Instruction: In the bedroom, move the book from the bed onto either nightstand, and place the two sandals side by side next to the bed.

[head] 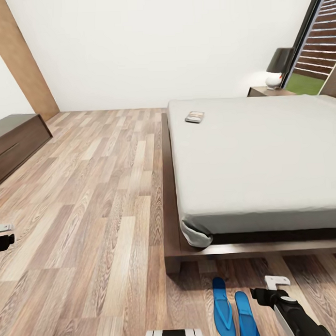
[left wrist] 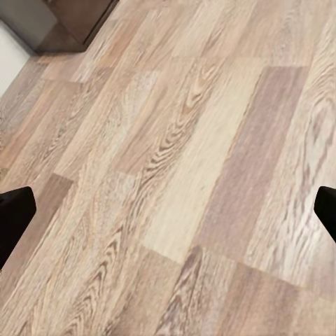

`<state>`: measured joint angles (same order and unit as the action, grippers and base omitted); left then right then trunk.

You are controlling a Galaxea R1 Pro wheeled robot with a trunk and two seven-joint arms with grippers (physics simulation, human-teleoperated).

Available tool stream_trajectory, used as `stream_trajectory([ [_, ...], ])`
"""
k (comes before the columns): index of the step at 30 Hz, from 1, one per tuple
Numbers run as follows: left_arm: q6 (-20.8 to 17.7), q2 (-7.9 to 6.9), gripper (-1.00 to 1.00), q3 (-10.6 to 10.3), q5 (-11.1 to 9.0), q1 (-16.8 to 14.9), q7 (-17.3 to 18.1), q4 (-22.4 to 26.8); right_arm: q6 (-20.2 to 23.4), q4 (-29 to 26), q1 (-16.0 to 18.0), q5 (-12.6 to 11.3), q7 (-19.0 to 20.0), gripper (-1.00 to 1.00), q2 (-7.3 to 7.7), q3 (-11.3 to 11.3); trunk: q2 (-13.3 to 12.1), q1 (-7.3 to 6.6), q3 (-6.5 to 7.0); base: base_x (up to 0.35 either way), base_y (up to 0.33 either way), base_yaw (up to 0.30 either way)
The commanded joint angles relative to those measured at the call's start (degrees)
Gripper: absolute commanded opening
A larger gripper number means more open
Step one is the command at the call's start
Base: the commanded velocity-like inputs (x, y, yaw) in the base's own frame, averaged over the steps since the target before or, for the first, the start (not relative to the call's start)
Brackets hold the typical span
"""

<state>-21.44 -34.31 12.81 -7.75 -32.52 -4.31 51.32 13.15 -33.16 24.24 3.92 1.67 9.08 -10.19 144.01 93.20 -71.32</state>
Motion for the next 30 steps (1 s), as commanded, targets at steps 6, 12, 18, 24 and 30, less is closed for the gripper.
stream_trajectory([
  [6,-0.3,-0.23,1.00,-0.1,0.5,0.0,-0.3,-0.1,0.3,0.4,-0.4,0.4,0.2,1.00,-0.03,-0.2,-0.1,-0.16,1.29,0.000,0.000,0.000],
  [12,-0.4,-0.29,1.00,-0.1,2.4,0.0,-0.3,-0.5,0.3,1.2,-0.5,0.5,0.2,1.00,0.14,-0.2,-0.1,-0.32,2.62,0.000,0.000,0.000],
  [18,-0.4,-0.31,1.00,-0.1,3.2,0.0,-0.3,-0.6,0.3,2.3,-0.5,0.5,0.2,1.00,0.58,-0.1,-0.2,-0.47,3.95,0.000,0.000,0.000],
  [24,-0.4,-0.31,1.00,-0.1,3.7,0.0,-0.4,-0.6,0.3,3.9,-0.5,0.5,0.1,1.00,1.36,-0.1,-0.3,-0.63,5.28,0.000,0.000,0.000],
  [30,-0.4,-0.31,1.00,-0.1,3.8,0.0,-0.4,-0.6,0.3,5.8,-0.5,0.4,0.1,1.00,2.22,-0.1,-0.4,-0.78,6.61,0.000,0.000,0.000],
])
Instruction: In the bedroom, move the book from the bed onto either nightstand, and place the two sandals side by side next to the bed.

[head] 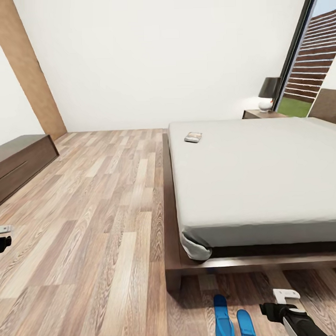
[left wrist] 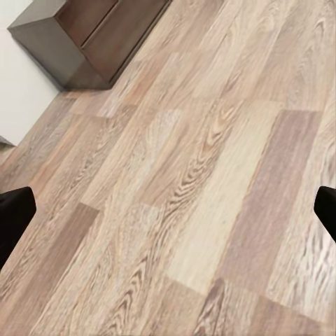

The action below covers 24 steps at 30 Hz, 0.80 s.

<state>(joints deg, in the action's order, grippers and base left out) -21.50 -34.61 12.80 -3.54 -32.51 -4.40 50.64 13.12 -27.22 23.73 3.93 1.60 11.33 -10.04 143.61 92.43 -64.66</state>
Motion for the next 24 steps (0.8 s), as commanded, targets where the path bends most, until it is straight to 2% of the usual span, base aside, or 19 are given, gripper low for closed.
stream_trajectory([
  [1,-0.3,-0.01,1.00,-0.1,-0.4,0.0,-0.3,0.1,0.3,-0.1,0.0,0.4,0.2,1.00,-0.03,-0.3,0.0,-0.03,0.18,0.000,0.000,0.000],
  [12,-0.3,-0.01,1.00,-0.1,-0.3,0.0,-0.3,0.1,0.3,2.4,0.0,0.4,0.2,1.00,1.13,-0.2,-0.1,-0.32,2.62,0.000,0.000,0.000],
  [24,-0.3,-0.01,1.00,-0.1,-0.3,0.0,-0.3,0.1,0.3,3.4,0.0,0.5,0.2,1.00,1.39,-0.2,-0.3,-0.63,5.27,0.000,0.000,0.000],
])
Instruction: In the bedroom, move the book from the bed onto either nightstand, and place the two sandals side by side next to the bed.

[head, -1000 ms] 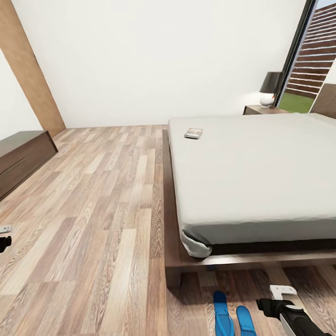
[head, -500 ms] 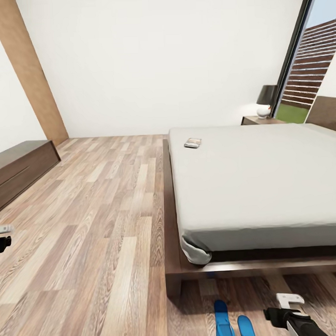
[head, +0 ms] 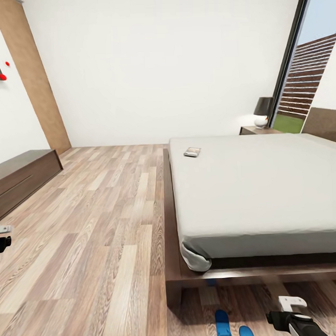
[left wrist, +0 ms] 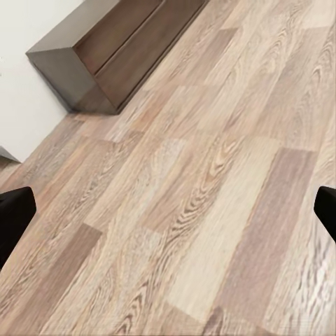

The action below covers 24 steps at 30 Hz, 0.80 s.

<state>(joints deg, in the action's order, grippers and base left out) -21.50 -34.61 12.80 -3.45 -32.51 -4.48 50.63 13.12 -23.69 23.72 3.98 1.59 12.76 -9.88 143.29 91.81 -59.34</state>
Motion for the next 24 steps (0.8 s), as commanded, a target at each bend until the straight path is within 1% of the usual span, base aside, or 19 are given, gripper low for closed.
stream_trajectory([
  [1,-0.3,-0.01,1.00,-0.1,-0.4,0.0,-0.3,0.1,0.3,-0.1,0.0,0.4,0.2,1.00,-0.03,-0.3,0.0,-0.04,0.17,0.000,0.000,0.000],
  [5,-0.3,-0.01,1.00,-0.1,-0.3,0.0,-0.3,0.1,0.3,0.0,0.0,0.4,0.2,1.00,-0.02,-0.3,0.0,-0.14,1.06,0.000,0.000,0.000],
  [13,-0.3,0.00,1.00,-0.1,-0.3,0.0,-0.3,0.1,0.3,0.2,0.0,0.4,0.2,1.00,0.01,-0.3,-3.3,-1.90,2.50,0.000,0.000,0.000],
  [24,-0.2,0.07,1.00,-0.1,-0.3,0.0,-0.3,0.0,0.3,3.0,-0.3,0.4,0.1,1.00,0.25,-0.2,-7.7,-4.31,4.47,0.000,0.000,0.000],
])
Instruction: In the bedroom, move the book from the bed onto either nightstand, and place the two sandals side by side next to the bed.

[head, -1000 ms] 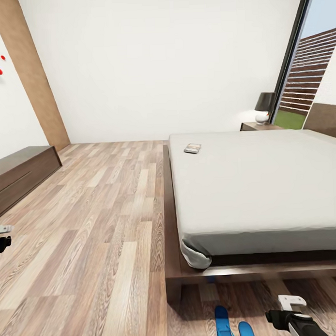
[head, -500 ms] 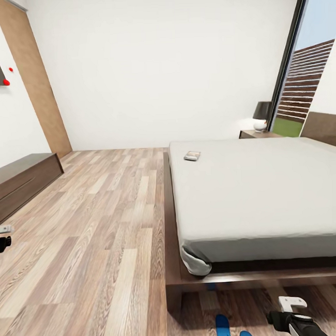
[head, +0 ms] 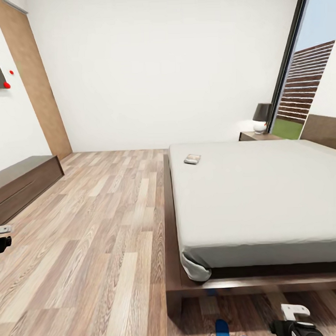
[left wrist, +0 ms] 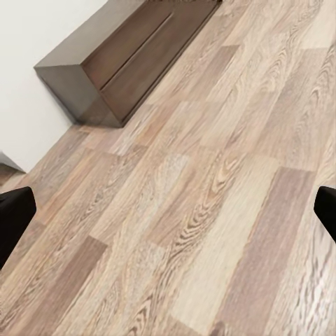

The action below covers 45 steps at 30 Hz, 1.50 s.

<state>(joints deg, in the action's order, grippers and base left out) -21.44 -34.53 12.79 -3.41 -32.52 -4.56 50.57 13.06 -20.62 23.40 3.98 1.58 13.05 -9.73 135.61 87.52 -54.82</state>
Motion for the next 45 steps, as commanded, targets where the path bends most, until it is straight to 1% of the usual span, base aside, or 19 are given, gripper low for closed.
stream_trajectory([
  [1,-0.3,-0.01,1.00,-0.1,-0.4,0.0,-0.3,0.1,0.3,0.2,0.0,0.4,0.2,1.00,0.03,-0.4,-0.4,-0.24,0.13,0.000,0.000,0.000],
  [9,-0.3,-0.01,1.00,-0.1,-0.4,0.0,-0.3,0.1,0.3,2.0,-0.1,0.4,0.1,1.00,0.78,-0.4,-3.6,-1.99,1.57,0.000,0.000,0.000],
  [21,-0.3,-0.01,1.00,-0.1,-0.4,0.0,-0.3,0.1,0.3,2.7,-0.2,0.5,0.2,1.00,0.99,-0.3,-8.4,-4.63,3.72,0.000,0.000,0.000],
  [25,-0.3,-0.01,1.00,-0.1,-0.4,0.0,-0.3,0.1,0.1,2.7,-0.7,1.9,0.2,1.00,0.89,-0.3,-10.0,-5.51,4.44,0.000,0.000,0.000],
  [26,-0.3,-0.01,1.00,-0.1,-0.4,0.0,-0.3,0.1,0.1,2.7,-0.7,1.9,0.2,1.00,0.89,-0.3,-10.4,-5.73,4.62,0.000,0.000,0.000],
  [29,-0.3,-0.01,1.00,-0.1,-0.4,0.0,-0.3,0.1,0.0,2.7,-0.9,3.5,0.2,1.00,0.78,-0.3,-11.6,-6.39,5.16,0.000,0.000,0.000],
  [32,-0.3,0.02,1.00,-0.1,-0.4,0.0,-0.3,0.1,-0.1,2.7,-1.1,4.5,0.2,1.00,0.72,-0.4,-12.8,-7.05,5.69,0.000,0.000,0.000],
  [38,-0.3,0.06,1.00,-0.1,-0.2,0.0,-0.3,0.1,-0.2,2.8,-1.2,5.3,0.2,1.00,0.65,-0.4,-15.2,-8.36,6.77,0.000,0.000,0.000],
  [43,-0.3,0.17,1.00,-0.1,1.2,0.0,-0.3,0.1,-0.3,2.8,-1.3,5.6,0.2,1.00,0.60,-0.5,-17.2,-9.46,7.67,0.000,0.000,0.000],
  [44,-0.3,0.17,1.00,-0.1,1.2,0.0,-0.3,0.1,-0.3,2.8,-1.3,5.6,0.2,1.00,0.60,-0.5,-17.6,-9.68,7.85,0.000,0.000,0.000],
  [45,-0.3,0.33,1.00,-0.1,2.2,0.0,-0.3,0.1,-0.3,2.8,-1.3,5.7,0.2,1.00,0.60,-0.5,-18.0,-9.90,8.03,0.000,0.000,0.000],
])
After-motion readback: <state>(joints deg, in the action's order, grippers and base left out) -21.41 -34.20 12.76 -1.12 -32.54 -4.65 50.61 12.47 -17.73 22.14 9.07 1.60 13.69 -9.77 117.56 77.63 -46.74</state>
